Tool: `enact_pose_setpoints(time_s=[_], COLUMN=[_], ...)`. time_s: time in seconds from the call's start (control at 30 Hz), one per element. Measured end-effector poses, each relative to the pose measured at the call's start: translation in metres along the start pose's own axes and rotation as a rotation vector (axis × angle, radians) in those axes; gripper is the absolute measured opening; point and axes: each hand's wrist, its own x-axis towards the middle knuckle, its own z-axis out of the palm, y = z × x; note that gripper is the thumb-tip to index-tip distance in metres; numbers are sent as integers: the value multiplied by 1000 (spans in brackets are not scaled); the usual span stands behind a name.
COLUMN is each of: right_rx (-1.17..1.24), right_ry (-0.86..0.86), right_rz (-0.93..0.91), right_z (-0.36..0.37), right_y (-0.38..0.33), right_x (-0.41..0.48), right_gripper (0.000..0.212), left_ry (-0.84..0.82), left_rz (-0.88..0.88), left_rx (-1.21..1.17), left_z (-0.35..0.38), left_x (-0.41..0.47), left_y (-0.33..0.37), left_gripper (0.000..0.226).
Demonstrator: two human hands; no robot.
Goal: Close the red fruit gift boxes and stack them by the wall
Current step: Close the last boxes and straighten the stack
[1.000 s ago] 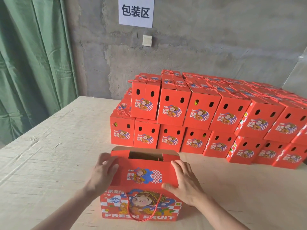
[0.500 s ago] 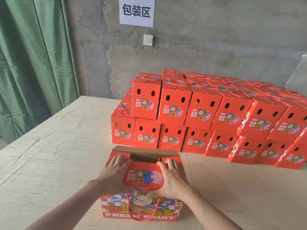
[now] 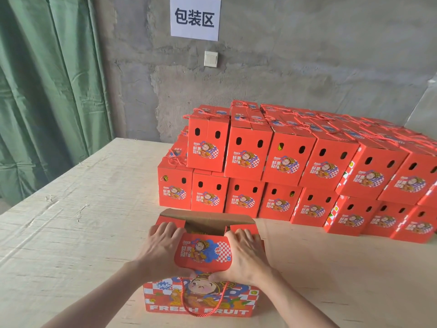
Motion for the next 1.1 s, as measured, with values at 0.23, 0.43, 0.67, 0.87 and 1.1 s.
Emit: enact_pose_setpoints(time_s=[0.23, 0.43, 0.67, 0.87, 1.1], right_rx=[80, 98, 85, 74, 121], right_ry=[38, 91, 91, 73, 47], right_rz=[-38, -65, -46, -44, -56], right_z=[1, 2, 3, 2, -1], right_y=[1, 2, 2, 2, 0], right_x=[-4, -3, -3, -2, -4], right_gripper=[100, 101, 104, 103, 102], left_ry=[-2, -2, -19, -74, -228], left_rz=[11, -8, -1, -29, -13], left_rx=[4, -4, -30, -119, -90], left_z=[1, 3, 4, 5, 4], left_x=[-1, 1, -1, -1, -4], left_y=[-2, -2, -3, -4, -5], left_gripper=[114, 111, 116, 113, 109])
